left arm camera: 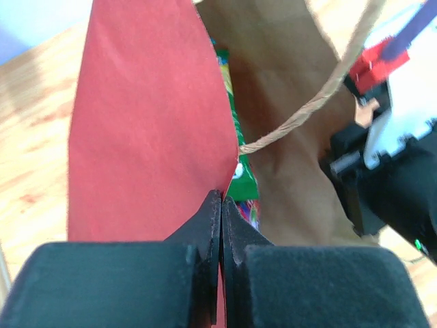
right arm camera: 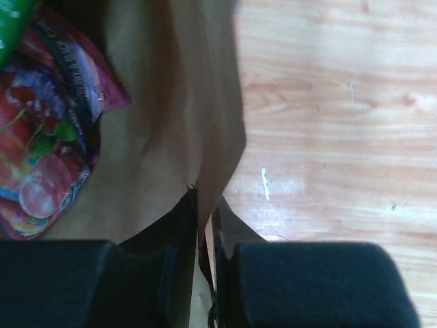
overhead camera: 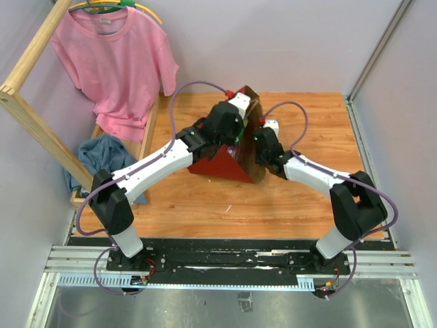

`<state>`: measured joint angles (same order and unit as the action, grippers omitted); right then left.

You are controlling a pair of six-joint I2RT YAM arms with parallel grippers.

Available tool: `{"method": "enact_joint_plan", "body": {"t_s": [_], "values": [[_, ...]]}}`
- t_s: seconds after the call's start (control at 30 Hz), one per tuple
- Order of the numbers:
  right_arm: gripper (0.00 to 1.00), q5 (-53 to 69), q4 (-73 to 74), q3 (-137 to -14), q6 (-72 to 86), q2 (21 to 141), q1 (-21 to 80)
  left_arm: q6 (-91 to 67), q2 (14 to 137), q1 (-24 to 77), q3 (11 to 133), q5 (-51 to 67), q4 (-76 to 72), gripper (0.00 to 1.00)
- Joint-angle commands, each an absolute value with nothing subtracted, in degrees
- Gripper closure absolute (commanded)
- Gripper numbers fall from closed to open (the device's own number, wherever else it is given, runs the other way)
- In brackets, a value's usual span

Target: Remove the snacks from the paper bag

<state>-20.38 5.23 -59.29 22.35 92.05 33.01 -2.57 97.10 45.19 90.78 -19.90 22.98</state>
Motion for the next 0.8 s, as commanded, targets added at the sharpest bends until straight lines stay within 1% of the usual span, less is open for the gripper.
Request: {"method": "enact_joint_plan", "body": {"t_s": [0.0,0.1,0.2,0.37,0.5,0.6,0.77], "values": [[0.85,-18.52,-9.06,-49.41,28.77,88.33,29.23,-4.80,94.40,49.05,85.36,-21.80,17.31,0.99],[0.79,-12.44,-19.75,-43.27,29.81,87.87,26.63,-4.95,96.10,51.52,85.25,-22.36,16.58,1.00],[0.74,-5.39,-28.11,-39.32,33.00,90.27,23.58,-4.43,98.65,54.04,86.79,-23.90,16.37,1.00],[0.74,1.78,-42.00,-37.13,37.47,97.70,21.27,-3.49,101.78,55.42,87.20,-27.34,15.15,0.99],[0.75,5.76,-48.51,-40.15,41.10,104.40,21.34,-0.53,103.43,54.62,85.62,-32.77,13.99,0.99],[0.76,7.17,-49.19,-44.66,43.05,109.17,22.32,-1.11,103.47,51.14,84.55,-30.97,14.03,0.99],[0.76,4.77,-46.15,-53.35,45.42,114.81,26.21,-0.57,102.67,42.97,83.44,-28.12,13.53,0.99]]}}
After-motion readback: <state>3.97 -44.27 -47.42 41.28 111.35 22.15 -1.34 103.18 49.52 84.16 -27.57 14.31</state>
